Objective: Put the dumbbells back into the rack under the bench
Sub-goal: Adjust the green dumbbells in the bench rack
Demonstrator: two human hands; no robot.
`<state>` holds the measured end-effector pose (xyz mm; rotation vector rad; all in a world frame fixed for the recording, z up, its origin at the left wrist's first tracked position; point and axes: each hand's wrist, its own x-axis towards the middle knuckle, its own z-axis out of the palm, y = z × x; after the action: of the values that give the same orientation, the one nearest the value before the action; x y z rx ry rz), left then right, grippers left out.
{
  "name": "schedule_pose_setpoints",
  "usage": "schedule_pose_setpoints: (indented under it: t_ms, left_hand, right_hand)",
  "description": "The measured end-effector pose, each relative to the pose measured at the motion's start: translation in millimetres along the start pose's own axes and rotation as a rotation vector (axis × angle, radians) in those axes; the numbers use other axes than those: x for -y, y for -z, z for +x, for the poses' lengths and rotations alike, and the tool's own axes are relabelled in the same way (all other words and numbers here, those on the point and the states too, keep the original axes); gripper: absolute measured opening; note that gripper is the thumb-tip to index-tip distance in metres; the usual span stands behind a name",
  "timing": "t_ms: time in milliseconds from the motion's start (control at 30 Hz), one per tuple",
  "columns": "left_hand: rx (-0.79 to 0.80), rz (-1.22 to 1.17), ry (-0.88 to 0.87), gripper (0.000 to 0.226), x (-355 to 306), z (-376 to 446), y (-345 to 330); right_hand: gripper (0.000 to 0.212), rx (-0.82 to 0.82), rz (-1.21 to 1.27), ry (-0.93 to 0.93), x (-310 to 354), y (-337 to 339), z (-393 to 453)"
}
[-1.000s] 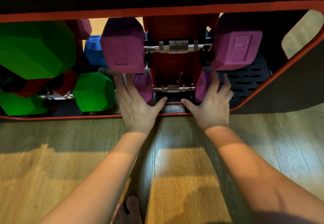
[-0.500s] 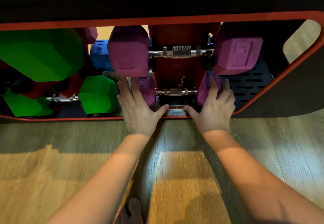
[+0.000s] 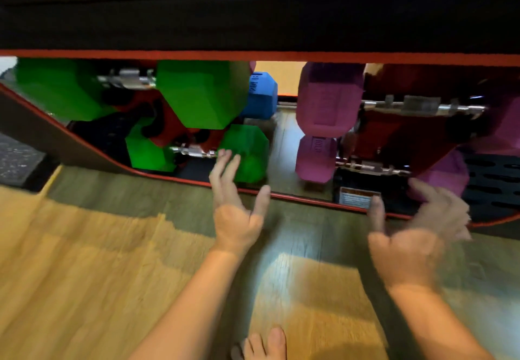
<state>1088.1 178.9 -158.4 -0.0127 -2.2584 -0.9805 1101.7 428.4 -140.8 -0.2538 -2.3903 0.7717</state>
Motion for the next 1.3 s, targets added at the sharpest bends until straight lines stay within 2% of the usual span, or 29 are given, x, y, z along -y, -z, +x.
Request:
schedule_pose_setpoints:
  t_ms: [133, 200, 267, 367, 500, 600, 900, 1067, 1200, 1300]
  left_hand:
    - [-0.168, 0.035, 0.115, 0.059, 36.2, 14.8, 36.2]
    - [-0.219, 0.065, 0.156, 0.056, 53.5, 21.9, 50.2]
    - [-0.236, 0.097, 0.192, 0.058, 70.0, 29.6, 60.1]
    - [-0.223, 0.165, 0.289, 0.072, 89.6, 46.6, 70.6]
    - [-0.158, 0.305, 0.412, 0.105, 113.5, 73.3, 80.5]
    - [-0.106, 0.366, 0.433, 0.118, 131.4, 85.5, 88.4]
    - [0.137, 0.455, 0.454, 0.124, 156.3, 94.7, 105.8]
    - [0.154, 0.479, 0.474, 0.124, 160.3, 105.3, 102.9]
    - [0.165, 0.494, 0.498, 0.119, 160.5, 109.8, 99.9]
    - [0.180, 0.509, 0.506, 0.121, 159.7, 109.1, 101.5]
  right_hand:
    - [0.037, 0.203, 0.285, 0.245, 57.6, -6.3, -11.8]
    - [0.025, 0.291, 0.281, 0.320, 91.0, -11.6, -15.3]
    - [0.022, 0.396, 0.259, 0.402, 119.5, -20.1, -13.6]
    - [0.043, 0.562, 0.201, 0.489, 149.6, -42.6, -5.5]
    - [0.081, 0.659, -0.049, 0.363, 175.0, -80.7, 3.3]
    - [0.098, 0.664, -0.156, 0.334, 185.9, -103.8, 6.3]
    - [0.104, 0.706, -0.425, 0.359, 212.8, -134.0, -7.2]
    - [0.088, 0.609, -0.620, 0.513, 225.6, -155.0, 1.9]
    - [0.074, 0.729, -0.645, 0.530, 238.4, -167.7, 11.1]
    - [0.073, 0.780, -0.634, 0.540, 241.7, -171.0, 13.6]
